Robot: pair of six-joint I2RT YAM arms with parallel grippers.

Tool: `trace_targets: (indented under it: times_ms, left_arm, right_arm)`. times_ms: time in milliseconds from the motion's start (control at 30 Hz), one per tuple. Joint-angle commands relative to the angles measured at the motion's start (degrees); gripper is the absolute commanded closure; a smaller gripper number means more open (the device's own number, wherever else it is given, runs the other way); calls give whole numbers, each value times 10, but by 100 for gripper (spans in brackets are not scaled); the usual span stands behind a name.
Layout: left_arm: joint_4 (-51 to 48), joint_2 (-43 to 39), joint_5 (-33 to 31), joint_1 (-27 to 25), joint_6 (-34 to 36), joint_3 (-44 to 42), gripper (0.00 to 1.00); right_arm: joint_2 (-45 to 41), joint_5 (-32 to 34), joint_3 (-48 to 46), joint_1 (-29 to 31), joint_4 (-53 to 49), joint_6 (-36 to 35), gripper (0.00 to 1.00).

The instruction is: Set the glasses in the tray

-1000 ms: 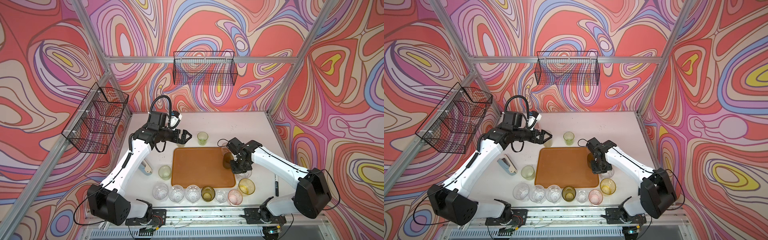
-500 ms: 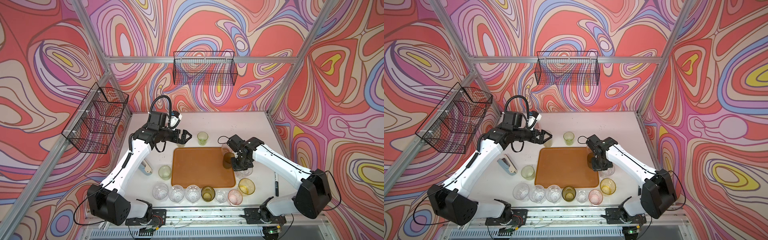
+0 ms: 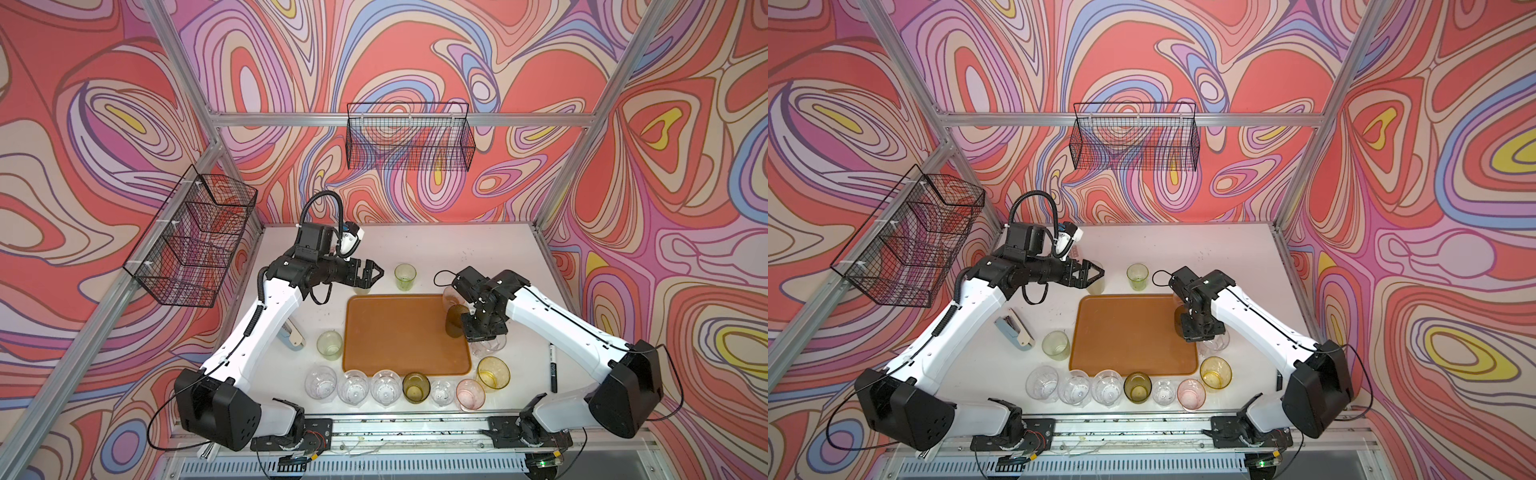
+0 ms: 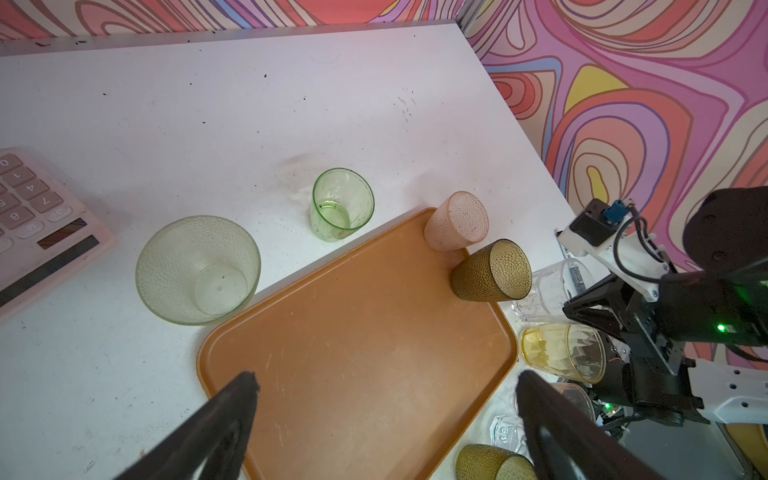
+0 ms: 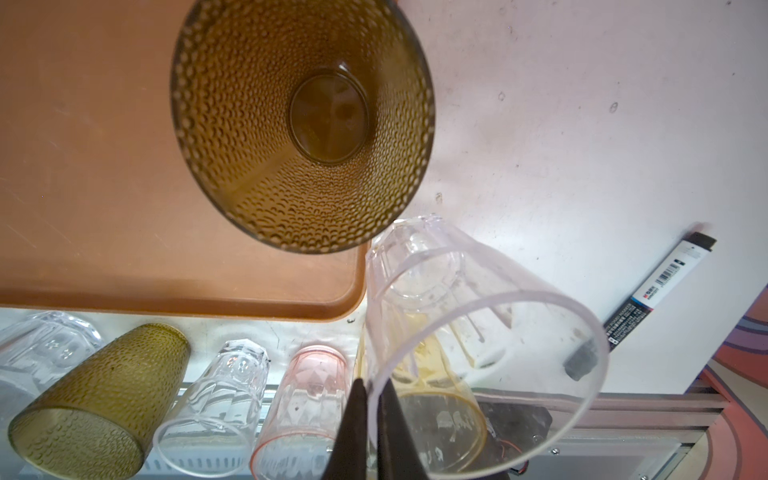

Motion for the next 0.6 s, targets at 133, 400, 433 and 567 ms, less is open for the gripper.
trace_targets:
  times_ms: [133, 400, 433, 567]
  left_arm:
    - [-12, -4, 4, -3, 7, 15, 0]
    - [-11, -3, 6, -2, 6, 15, 0]
    - [-11, -3, 7, -3, 6, 15, 0]
    - [-11, -3, 5, -2, 6, 15, 0]
  right_arm:
    - [-12, 1, 22, 34, -14, 35, 100]
    - [4, -1, 26, 72, 2, 58, 100]
    - [6, -3, 27, 77, 4, 60, 100]
    - [18, -5, 32, 89, 8, 65, 100]
